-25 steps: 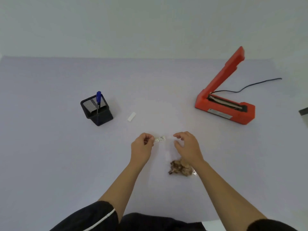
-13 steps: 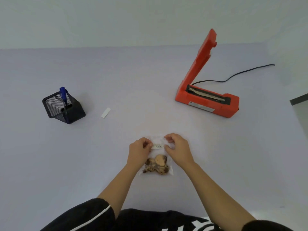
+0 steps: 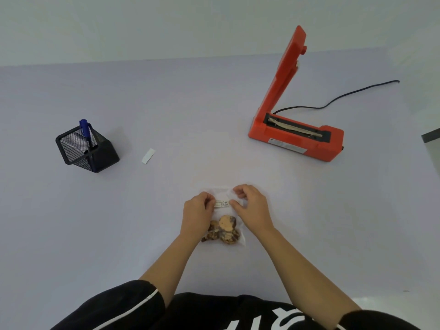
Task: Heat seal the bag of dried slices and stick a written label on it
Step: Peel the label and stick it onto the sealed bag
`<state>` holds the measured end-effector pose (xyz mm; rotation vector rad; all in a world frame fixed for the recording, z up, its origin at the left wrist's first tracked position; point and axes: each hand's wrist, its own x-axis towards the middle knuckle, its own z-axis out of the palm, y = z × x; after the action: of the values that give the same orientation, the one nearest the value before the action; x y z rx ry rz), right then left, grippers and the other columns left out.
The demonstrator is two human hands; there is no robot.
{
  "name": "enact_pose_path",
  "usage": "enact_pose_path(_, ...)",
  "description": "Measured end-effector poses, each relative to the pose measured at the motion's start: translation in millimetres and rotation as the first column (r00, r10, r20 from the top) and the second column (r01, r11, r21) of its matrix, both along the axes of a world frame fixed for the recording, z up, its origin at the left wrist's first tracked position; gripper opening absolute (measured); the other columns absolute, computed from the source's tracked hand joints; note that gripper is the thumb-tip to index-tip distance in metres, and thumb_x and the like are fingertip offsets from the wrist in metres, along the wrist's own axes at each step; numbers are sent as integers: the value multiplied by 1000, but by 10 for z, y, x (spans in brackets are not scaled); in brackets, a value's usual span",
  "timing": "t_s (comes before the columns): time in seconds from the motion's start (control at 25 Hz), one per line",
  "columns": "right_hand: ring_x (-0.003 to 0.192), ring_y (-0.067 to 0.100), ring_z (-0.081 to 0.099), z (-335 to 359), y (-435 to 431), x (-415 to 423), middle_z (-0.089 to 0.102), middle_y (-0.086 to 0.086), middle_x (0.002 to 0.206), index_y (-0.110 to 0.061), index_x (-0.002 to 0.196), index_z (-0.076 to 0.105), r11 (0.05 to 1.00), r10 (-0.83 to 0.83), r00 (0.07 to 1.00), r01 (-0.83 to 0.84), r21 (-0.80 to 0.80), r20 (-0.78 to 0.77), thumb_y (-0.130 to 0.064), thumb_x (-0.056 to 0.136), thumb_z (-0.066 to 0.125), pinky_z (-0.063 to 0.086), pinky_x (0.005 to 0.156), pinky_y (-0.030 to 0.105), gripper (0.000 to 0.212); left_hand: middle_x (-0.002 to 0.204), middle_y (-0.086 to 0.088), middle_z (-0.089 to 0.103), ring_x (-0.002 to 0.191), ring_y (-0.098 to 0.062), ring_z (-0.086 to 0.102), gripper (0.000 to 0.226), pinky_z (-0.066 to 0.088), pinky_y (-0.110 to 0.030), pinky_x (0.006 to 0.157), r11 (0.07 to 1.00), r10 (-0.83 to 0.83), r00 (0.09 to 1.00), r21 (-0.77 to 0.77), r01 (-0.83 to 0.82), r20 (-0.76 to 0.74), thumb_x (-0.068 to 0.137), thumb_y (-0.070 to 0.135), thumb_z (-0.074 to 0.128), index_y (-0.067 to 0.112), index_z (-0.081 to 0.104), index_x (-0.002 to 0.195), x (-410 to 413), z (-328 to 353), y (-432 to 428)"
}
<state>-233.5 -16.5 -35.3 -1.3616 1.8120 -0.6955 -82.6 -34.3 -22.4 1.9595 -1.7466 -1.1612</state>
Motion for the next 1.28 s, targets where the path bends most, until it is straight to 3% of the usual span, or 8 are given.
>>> enact_pose_path(0.28, 87, 13, 55, -16, -3, 52, 61, 5, 98, -10, 101, 60, 1000, -9, 1000, 9, -10, -8, -7, 76, 70, 44, 81, 20, 27, 95, -11, 63, 80, -28, 60, 17, 47, -34, 66, 970, -128, 982, -187, 154, 142, 90, 9, 50, 5, 62, 102, 44, -16, 54)
enact_pose_path(0.36, 87, 12, 54, -23, 0, 54, 61, 5, 99, -10, 101, 60, 1000, -14, 1000, 14, -12, -7, -7, 76, 70, 44, 81, 19, 27, 95, -10, 65, 75, -28, 62, 23, 49, -36, 58, 884, -270, 920, -305, 354, 284, 90, 21, 48, 11, 68, 98, 100, -61, 115)
enact_pose_path(0.48, 87, 12, 55, -26, 5, 50, 61, 3, 98, -11, 101, 61, 1000, -18, 1000, 18, -15, -5, -7, 76, 70, 43, 81, 19, 27, 113, -5, 64, 83, -25, 61, 39, 43, -35, 61, 820, -399, 750, -160, 549, 528, 90, 45, 36, 32, 68, 106, 186, -93, 195)
enact_pose_path(0.72, 86, 11, 54, -43, 2, 40, 58, -1, 95, -11, 101, 60, 1000, -10, 1000, 10, -17, 0, -8, 76, 71, 43, 80, 18, 28, 125, -14, 55, 93, -33, 57, 47, 53, -40, 71, 881, -376, 859, -154, 448, 348, 92, 45, 31, 25, 66, 115, 329, -112, 172)
enact_pose_path(0.84, 87, 10, 54, -43, 22, 57, 58, -1, 96, -11, 103, 59, 999, -39, 999, 39, -33, 7, -12, 77, 70, 45, 80, 17, 28, 122, -15, 58, 89, -33, 60, 48, 52, -39, 65, 885, -340, 853, -173, 433, 396, 91, 46, 32, 21, 67, 113, 285, -104, 217)
enact_pose_path(0.96, 91, 9, 51, -62, 57, 120, 54, -2, 101, -11, 106, 57, 998, -45, 999, 45, -38, 8, -21, 79, 71, 39, 81, 13, 32, 132, -8, 52, 97, -29, 55, 54, 48, -39, 68, 898, -335, 822, -107, 426, 460, 91, 56, 18, 36, 54, 126, 237, -79, 259)
enact_pose_path(1.16, 92, 11, 50, -92, 65, 169, 56, 6, 105, -7, 108, 56, 991, -103, 994, 98, -92, -47, -11, 91, 54, 46, 87, 28, 18, 148, 5, 31, 117, -23, 41, 73, 39, -37, 86, 909, -358, 807, -22, 416, 471, 81, 65, -4, 42, 30, 141, 260, -51, 253)
enact_pose_path(1.28, 97, 12, 49, -107, 65, 210, 54, 5, 108, -6, 111, 55, 993, -88, 994, 82, -81, -71, -17, 89, 58, 40, 87, 21, 25, 152, 5, 24, 120, -22, 37, 72, 36, -38, 89, 915, -357, 809, 0, 404, 468, 78, 64, -7, 45, 21, 142, 225, -60, 274)
